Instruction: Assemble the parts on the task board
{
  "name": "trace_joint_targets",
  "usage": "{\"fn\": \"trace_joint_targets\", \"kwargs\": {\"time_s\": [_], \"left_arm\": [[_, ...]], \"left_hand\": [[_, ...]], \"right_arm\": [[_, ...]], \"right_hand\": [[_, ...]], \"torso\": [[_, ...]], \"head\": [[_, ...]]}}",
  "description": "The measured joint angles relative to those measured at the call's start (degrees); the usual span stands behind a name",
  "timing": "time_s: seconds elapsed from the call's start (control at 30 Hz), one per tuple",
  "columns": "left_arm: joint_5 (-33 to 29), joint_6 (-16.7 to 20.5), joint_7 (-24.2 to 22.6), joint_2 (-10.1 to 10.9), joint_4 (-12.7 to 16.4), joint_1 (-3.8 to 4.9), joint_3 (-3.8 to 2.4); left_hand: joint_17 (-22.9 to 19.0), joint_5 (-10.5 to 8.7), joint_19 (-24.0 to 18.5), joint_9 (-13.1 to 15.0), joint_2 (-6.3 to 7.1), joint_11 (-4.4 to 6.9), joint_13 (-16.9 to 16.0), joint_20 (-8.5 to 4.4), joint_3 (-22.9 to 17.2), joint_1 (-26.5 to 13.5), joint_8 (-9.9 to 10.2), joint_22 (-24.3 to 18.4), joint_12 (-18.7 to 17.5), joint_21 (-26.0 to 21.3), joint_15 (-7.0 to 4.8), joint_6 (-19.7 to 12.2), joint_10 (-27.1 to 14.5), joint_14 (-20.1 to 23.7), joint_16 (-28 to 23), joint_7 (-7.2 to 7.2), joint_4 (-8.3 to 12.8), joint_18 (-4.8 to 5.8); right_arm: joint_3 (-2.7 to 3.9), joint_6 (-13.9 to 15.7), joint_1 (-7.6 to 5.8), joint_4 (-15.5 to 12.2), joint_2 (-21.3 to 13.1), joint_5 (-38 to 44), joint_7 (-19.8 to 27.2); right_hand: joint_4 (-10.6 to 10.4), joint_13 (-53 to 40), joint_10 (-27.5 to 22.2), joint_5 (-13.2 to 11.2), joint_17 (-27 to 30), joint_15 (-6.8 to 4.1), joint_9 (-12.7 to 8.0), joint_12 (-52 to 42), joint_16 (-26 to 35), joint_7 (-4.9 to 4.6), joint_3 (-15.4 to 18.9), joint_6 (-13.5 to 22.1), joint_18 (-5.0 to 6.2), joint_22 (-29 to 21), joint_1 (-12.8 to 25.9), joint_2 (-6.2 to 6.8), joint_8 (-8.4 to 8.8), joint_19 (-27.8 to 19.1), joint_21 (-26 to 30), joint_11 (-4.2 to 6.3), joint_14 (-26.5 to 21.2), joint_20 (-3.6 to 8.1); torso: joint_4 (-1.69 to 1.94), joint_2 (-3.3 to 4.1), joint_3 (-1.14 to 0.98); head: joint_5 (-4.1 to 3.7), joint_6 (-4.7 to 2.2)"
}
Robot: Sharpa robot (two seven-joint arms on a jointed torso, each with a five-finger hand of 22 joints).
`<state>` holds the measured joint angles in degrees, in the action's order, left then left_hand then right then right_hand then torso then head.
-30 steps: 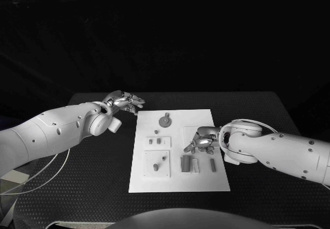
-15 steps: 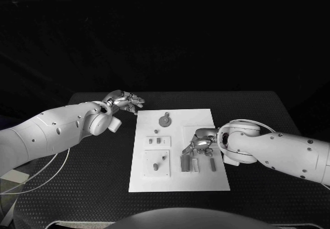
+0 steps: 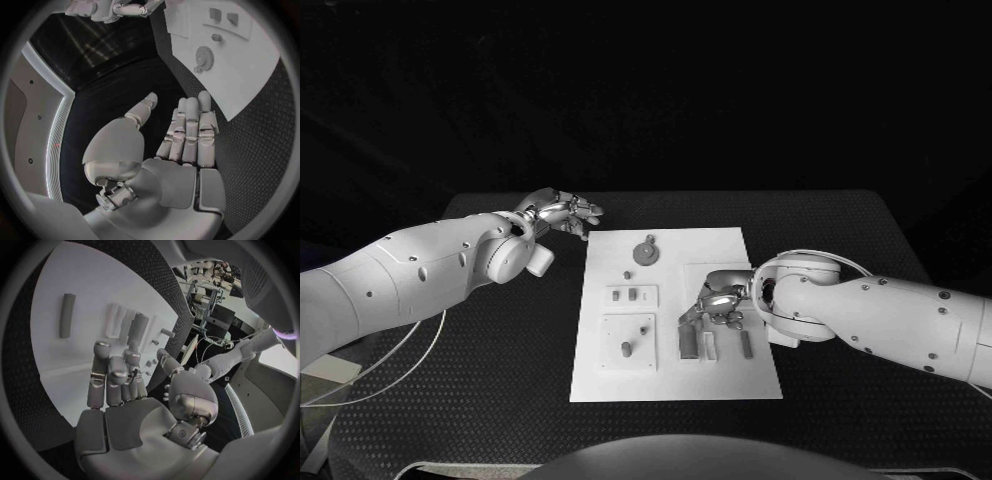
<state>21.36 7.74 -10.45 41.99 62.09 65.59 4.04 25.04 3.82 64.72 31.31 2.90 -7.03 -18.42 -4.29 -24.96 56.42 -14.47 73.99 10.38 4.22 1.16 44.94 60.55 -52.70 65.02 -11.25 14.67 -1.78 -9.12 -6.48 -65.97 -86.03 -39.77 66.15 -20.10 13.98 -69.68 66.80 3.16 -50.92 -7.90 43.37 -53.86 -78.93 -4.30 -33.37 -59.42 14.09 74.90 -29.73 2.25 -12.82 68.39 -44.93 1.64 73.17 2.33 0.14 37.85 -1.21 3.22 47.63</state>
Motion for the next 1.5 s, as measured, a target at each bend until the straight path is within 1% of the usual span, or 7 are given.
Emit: {"fn": "trace_joint_targets", "kwargs": {"time_s": [0.07,0.23,0.5,0.8,1.2,1.37,1.5], "left_arm": [[0.0,0.0,0.0,0.0,0.0,0.00,0.00],[0.0,0.0,0.0,0.0,0.0,0.00,0.00],[0.0,0.0,0.0,0.1,0.0,0.00,0.00],[0.0,0.0,0.0,0.4,0.0,0.00,0.00],[0.0,0.0,0.1,0.5,0.2,0.00,0.01],[0.0,-0.1,0.1,0.4,0.2,0.00,0.01],[0.0,-0.1,0.2,0.5,0.2,0.00,0.01]], "left_hand": [[0.0,0.00,0.0,0.0,0.00,0.00,0.0,0.00,0.0,0.0,0.0,0.0,0.0,0.0,0.01,0.0,0.0,0.0,0.0,-0.01,0.0,0.00],[0.0,0.00,0.0,0.0,0.00,0.00,0.0,0.00,0.0,0.0,0.0,0.0,0.0,0.0,0.08,0.0,0.0,0.1,0.0,-0.01,0.0,0.00],[0.0,0.00,0.0,0.0,0.00,0.00,0.0,0.00,0.0,0.0,0.0,0.0,0.0,0.0,0.08,0.0,0.0,0.1,0.0,-0.01,0.0,0.00],[0.0,0.00,0.0,0.0,0.00,-0.01,0.0,0.01,0.0,0.0,0.0,0.0,0.0,0.0,0.09,0.0,0.0,0.1,0.0,0.00,0.0,0.00],[0.0,0.00,0.0,0.0,0.00,-0.01,0.0,0.01,0.0,0.0,0.0,0.0,0.2,0.0,0.09,0.0,0.0,0.1,0.0,0.02,0.0,0.00],[0.0,0.00,0.0,0.0,0.00,-0.02,0.0,0.01,0.0,0.0,0.0,0.0,0.2,0.0,0.10,0.0,0.0,0.1,0.0,0.03,0.0,0.00],[0.0,0.00,0.0,0.0,0.00,-0.02,0.0,0.01,0.0,0.0,0.0,0.0,0.2,0.0,0.10,0.0,0.0,0.1,0.0,0.05,0.0,0.00]], "right_arm": [[0.00,0.1,0.00,0.0,0.0,0.0,0.0],[0.00,0.2,0.00,0.3,-0.3,0.2,0.1],[0.00,0.3,0.00,0.2,-2.6,2.2,0.1],[0.06,-2.8,-1.79,-2.2,-7.4,7.4,0.0],[-0.20,-6.8,-1.76,-2.0,-9.4,11.6,-0.2],[-0.93,-7.8,-1.68,-1.2,-9.7,12.9,-0.3],[-1.15,-8.4,-1.18,-1.0,-9.7,13.6,-0.4]], "right_hand": [[0.0,0.0,0.0,0.0,-0.1,0.06,0.0,0.0,0.0,0.01,0.0,0.0,0.00,0.0,0.0,0.00,0.00,0.0,0.0,0.00,0.1,0.00],[1.7,0.0,0.1,0.0,-0.1,0.12,0.1,0.0,0.0,0.07,-0.1,-0.1,0.00,0.0,-1.7,-1.39,0.00,0.0,0.0,-0.03,0.0,-0.01],[2.8,0.1,0.2,0.0,-0.2,0.15,0.4,-0.2,0.0,0.01,0.1,-0.2,0.00,0.0,-7.1,-1.19,0.00,0.0,-0.3,0.00,0.0,-0.02],[2.1,0.3,0.2,0.0,-0.2,0.17,0.4,-0.2,0.2,0.01,1.3,-0.3,0.00,0.0,-7.2,-1.26,0.00,-0.2,-0.3,0.00,0.0,-0.22],[2.0,0.5,0.4,0.0,-0.2,0.16,0.4,-0.2,0.2,0.06,1.5,-0.4,0.00,0.0,-6.9,-1.58,0.00,-0.2,-0.3,0.20,0.0,-0.22],[1.9,0.6,0.4,0.0,-0.2,0.11,0.5,-0.2,0.2,0.09,1.9,-0.7,0.00,0.0,-6.8,-1.62,0.00,-0.1,-0.3,0.18,0.2,-0.31],[1.7,0.6,0.5,0.0,-0.2,0.11,0.5,-0.2,0.2,0.10,2.1,-0.7,0.01,0.0,-6.2,-1.71,0.00,-0.1,-0.3,0.11,0.2,-0.31]], "torso": [[0.00,0.00,0.00],[0.01,0.00,0.01],[-0.01,-0.01,0.01],[-0.07,-0.02,-0.01],[-0.15,-0.03,-0.09],[-0.13,-0.03,-0.06],[-0.09,0.00,-0.05]], "head": [[-0.01,0.00],[-0.05,-0.12],[-0.11,-0.19],[-0.29,-0.19],[-0.69,-0.05],[-0.92,-0.12],[-1.03,-0.12]]}}
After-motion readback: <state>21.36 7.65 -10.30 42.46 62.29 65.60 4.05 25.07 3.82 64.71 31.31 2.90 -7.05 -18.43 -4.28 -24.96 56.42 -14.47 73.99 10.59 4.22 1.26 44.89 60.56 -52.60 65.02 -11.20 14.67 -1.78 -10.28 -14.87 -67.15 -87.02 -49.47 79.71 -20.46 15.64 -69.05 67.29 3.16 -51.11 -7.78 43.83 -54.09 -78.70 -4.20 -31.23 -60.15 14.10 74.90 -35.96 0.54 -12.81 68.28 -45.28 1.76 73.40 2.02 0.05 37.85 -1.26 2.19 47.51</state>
